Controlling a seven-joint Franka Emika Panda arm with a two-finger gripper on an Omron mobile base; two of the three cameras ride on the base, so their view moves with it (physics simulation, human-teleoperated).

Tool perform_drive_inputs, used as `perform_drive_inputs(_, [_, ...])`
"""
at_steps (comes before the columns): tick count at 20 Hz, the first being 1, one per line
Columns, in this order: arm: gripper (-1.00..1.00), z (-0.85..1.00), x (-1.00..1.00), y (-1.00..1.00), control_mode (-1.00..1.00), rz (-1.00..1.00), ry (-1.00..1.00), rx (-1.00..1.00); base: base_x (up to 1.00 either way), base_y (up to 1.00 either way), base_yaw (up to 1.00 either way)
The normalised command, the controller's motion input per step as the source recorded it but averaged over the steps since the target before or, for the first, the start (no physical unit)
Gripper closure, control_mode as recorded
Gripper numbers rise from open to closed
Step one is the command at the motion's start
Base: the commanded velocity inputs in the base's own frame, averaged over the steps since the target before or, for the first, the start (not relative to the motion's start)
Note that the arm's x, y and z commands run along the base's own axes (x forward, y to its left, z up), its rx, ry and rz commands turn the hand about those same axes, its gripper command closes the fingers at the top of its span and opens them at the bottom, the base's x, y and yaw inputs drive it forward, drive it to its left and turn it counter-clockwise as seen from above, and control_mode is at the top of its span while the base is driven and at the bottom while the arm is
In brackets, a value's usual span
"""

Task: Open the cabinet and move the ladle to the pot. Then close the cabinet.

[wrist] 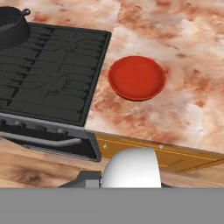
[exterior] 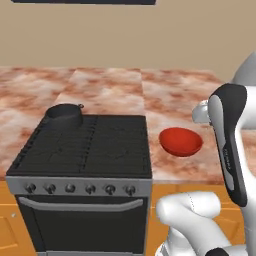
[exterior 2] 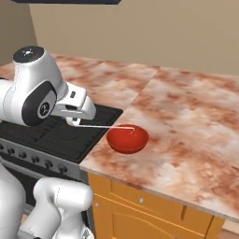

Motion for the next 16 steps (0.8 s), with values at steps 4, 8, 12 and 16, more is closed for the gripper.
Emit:
perform_drive_inputs(4, [1.00, 0.00, 0.00, 0.00, 1.00, 0.00, 0.00, 0.00, 0.21, 1.00, -0.19])
perform_drive_inputs(8, [1.00, 0.00, 0.00, 0.00, 1.00, 0.00, 0.00, 0.00, 0.17, 1.00, -0.18])
perform_drive_inputs(12, [1.00, 0.00, 0.00, 0.00, 1.00, 0.00, 0.00, 0.00, 0.22, 1.00, -0.17])
perform_drive_inputs(16, [1.00, 0.00, 0.00, 0.00, 1.00, 0.00, 0.00, 0.00, 0.31, 1.00, -0.17])
